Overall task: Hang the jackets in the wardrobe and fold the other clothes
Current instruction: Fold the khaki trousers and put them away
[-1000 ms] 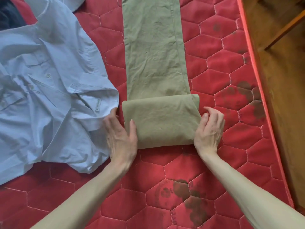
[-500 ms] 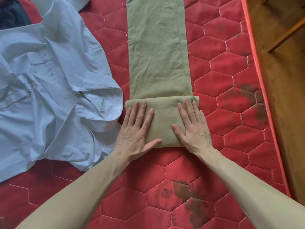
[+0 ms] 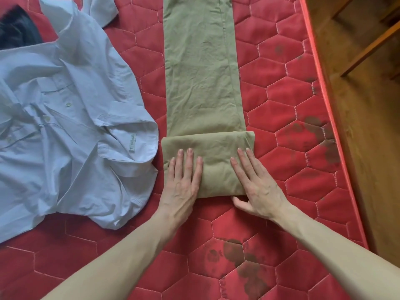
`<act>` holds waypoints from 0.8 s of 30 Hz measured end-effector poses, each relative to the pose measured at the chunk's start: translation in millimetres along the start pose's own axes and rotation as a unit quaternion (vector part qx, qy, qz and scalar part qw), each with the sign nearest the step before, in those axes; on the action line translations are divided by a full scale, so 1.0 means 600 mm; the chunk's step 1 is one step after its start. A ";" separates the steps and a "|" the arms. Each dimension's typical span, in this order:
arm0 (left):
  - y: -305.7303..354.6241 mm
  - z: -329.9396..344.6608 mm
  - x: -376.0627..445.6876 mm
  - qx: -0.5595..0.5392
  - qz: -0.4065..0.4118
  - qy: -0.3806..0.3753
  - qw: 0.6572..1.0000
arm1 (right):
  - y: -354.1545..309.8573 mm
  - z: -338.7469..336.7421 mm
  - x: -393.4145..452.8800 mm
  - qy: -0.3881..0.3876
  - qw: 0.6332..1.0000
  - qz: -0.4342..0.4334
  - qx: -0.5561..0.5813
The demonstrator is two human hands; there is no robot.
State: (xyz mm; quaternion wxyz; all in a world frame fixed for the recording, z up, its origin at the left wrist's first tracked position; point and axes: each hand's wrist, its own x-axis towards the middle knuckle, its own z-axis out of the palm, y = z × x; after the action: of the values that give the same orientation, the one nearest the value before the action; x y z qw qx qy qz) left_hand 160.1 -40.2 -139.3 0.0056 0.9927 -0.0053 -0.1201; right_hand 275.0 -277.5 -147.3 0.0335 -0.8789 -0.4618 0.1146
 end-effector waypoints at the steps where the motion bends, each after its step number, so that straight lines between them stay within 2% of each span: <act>1: 0.005 -0.005 0.003 0.003 -0.007 -0.004 1.000 | -0.001 -0.004 -0.001 -0.005 1.000 0.002 0.004; 6: 0.017 -0.027 -0.004 -0.030 -0.040 -0.037 0.998 | -0.016 -0.029 -0.012 0.000 0.999 0.025 0.022; 9: 0.006 -0.052 -0.017 -0.049 -0.032 -0.080 0.995 | -0.023 -0.046 -0.039 0.058 0.997 0.023 0.043; 12: -0.009 -0.082 -0.046 -0.069 0.021 -0.141 0.987 | -0.031 -0.063 -0.074 0.111 0.992 0.006 0.060; 13: -0.013 -0.090 -0.057 -0.096 0.042 -0.134 0.985 | -0.033 -0.070 -0.085 0.122 0.990 0.001 0.067; 15: -0.027 -0.101 -0.083 -0.179 0.078 -0.073 0.978 | -0.036 -0.087 -0.106 0.145 0.986 0.003 0.085; 16: -0.035 -0.102 -0.094 -0.223 0.092 -0.045 0.970 | -0.037 -0.096 -0.116 0.162 0.982 0.013 0.097; 18: -0.059 -0.110 -0.109 -0.317 0.076 -0.054 0.944 | -0.041 -0.115 -0.133 0.198 0.971 0.045 0.129; 21: -0.085 -0.131 -0.110 -0.459 0.022 -0.098 0.883 | -0.046 -0.136 -0.145 0.224 0.946 0.114 0.206; 24: -0.098 -0.138 -0.096 -0.544 -0.068 -0.047 0.835 | -0.047 -0.149 -0.137 0.230 0.902 0.203 0.304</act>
State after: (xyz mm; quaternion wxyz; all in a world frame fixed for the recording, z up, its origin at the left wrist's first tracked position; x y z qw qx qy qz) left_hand 124.4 20.4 -45.8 0.5365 0.8204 0.1283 -0.1502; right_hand 228.0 -324.7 -41.6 0.3807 -0.9024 -0.1958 0.0488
